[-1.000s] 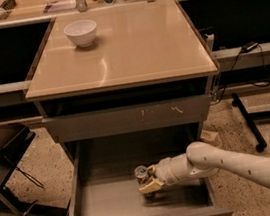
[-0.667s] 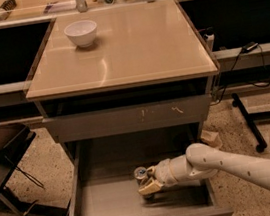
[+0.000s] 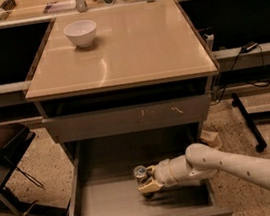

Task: Place redbull can into middle drawer

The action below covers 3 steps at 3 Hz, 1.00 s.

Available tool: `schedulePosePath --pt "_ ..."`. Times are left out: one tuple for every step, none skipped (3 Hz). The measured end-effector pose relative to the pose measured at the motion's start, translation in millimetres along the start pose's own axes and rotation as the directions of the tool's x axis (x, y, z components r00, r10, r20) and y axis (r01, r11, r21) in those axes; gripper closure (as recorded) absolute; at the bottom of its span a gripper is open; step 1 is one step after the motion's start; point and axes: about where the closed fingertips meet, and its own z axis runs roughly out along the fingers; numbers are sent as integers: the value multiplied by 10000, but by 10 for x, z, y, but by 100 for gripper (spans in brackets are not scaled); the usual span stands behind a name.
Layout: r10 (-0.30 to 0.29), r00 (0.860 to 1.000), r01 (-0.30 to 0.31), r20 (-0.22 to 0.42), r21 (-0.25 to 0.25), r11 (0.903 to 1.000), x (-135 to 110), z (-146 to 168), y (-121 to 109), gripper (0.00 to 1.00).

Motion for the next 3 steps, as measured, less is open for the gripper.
schedulePosePath --pt "0 10000 0 0 -1 10000 0 0 0 13" --pt "0 10000 0 0 -2 10000 0 1 1 0" --pt "0 10000 0 0 -2 10000 0 1 1 0"
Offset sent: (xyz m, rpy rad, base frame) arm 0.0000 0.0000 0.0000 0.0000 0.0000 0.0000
